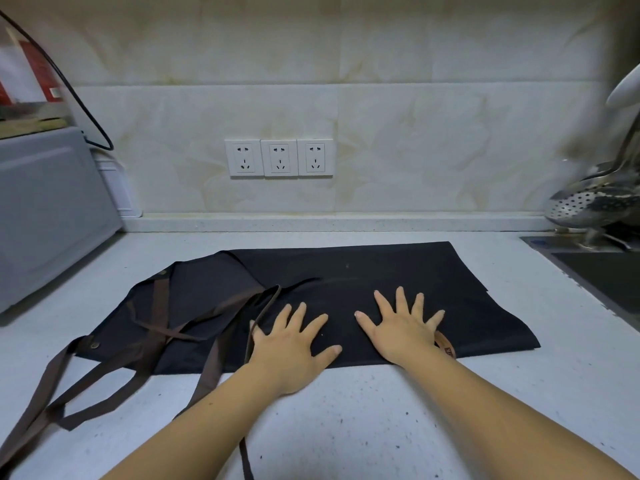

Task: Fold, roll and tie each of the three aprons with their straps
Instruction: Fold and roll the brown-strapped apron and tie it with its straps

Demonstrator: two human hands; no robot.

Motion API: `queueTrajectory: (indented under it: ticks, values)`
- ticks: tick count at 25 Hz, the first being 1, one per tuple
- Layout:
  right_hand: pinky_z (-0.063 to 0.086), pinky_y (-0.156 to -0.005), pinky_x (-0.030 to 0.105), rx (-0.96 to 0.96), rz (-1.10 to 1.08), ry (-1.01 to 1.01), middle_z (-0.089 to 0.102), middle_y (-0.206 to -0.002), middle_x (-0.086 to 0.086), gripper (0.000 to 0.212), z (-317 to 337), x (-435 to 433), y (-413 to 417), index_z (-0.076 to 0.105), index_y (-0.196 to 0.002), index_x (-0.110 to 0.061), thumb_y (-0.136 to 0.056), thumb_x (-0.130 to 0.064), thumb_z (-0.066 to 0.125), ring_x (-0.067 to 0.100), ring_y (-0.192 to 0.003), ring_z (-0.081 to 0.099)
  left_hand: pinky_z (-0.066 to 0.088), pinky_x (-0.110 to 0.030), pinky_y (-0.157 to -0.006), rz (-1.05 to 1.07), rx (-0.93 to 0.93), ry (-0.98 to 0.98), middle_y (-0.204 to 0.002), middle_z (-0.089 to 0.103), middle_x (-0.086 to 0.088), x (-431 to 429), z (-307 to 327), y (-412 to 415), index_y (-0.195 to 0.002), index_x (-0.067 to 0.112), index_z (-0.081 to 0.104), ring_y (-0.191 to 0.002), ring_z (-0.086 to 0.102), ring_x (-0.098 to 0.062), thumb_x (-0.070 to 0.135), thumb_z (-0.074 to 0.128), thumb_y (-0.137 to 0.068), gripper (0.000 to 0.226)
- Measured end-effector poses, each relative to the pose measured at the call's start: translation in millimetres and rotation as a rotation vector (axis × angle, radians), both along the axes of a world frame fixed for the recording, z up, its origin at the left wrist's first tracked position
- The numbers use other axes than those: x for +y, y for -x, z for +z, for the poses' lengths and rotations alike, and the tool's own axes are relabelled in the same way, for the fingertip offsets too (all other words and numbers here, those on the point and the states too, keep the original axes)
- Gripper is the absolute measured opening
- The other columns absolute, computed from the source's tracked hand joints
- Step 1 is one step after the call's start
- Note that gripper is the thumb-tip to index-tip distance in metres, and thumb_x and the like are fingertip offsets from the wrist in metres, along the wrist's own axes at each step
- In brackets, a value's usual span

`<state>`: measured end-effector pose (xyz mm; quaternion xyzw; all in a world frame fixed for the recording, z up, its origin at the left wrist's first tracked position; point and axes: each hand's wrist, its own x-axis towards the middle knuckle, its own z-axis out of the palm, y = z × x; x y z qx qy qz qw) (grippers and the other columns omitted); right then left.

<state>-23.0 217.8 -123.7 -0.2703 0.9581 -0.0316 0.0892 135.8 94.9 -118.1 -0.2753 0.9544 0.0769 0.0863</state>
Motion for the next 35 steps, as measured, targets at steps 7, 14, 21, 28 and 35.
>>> queueTrajectory:
  ticks: [7,14,21,28,35]
  values:
    - [-0.007,-0.109,0.069,-0.002,0.026,-0.003,-0.007,-0.162,0.002,0.075,-1.0,19.5,-18.3,0.004,-0.152,-0.04,-0.087,-0.076,0.013,0.038,-0.146,-0.015,0.021,-0.061,-0.111,-0.03,-0.104,-0.022,-0.161,0.006,0.005,18.0,22.1,-13.2,-0.15,0.044,0.011,-0.147,0.004,-0.024,0.078,0.033,-0.085,0.077]
    - [0.0,-0.113,0.066,-0.004,0.335,0.163,0.004,-0.162,0.002,0.054,12.0,-19.2,-52.3,0.022,-0.15,-0.037,-0.099,-0.052,0.03,0.032,-0.148,-0.008,0.031,-0.052,-0.109,0.011,0.11,0.077,-0.149,0.034,0.006,-8.4,26.0,-53.1,-0.144,0.034,0.036,-0.137,0.031,-0.021,0.046,0.046,-0.096,0.05]
    - [-0.005,-0.113,0.064,0.037,0.349,0.114,-0.001,-0.163,-0.005,0.057,-4.8,-26.0,-65.3,0.012,-0.15,-0.047,-0.095,-0.063,0.016,0.028,-0.148,-0.01,0.037,-0.04,-0.109,0.195,0.47,-0.052,-0.143,0.048,0.007,-112.0,58.9,-81.5,-0.138,0.032,0.049,-0.132,0.045,-0.021,0.029,0.059,-0.093,0.047]
    - [0.005,-0.114,0.059,0.027,0.312,0.163,0.023,-0.156,0.0,0.052,4.3,-33.3,-64.1,0.034,-0.143,-0.04,-0.094,-0.056,0.034,0.027,-0.146,0.012,0.05,-0.031,-0.089,0.331,0.456,-0.146,-0.097,0.069,0.005,-113.6,66.6,-86.0,-0.096,0.02,0.07,-0.094,0.062,-0.015,0.027,0.059,-0.091,0.014]
    - [0.017,-0.113,0.056,0.005,0.387,0.173,0.031,-0.153,0.004,0.054,18.2,-86.2,-38.2,0.03,-0.148,-0.025,-0.098,-0.042,0.041,0.028,-0.142,0.023,0.047,-0.035,-0.086,0.196,-0.034,0.058,-0.119,0.056,0.001,-65.7,58.3,-104.5,-0.12,0.021,0.055,-0.109,0.056,-0.023,0.061,0.058,-0.085,0.054]
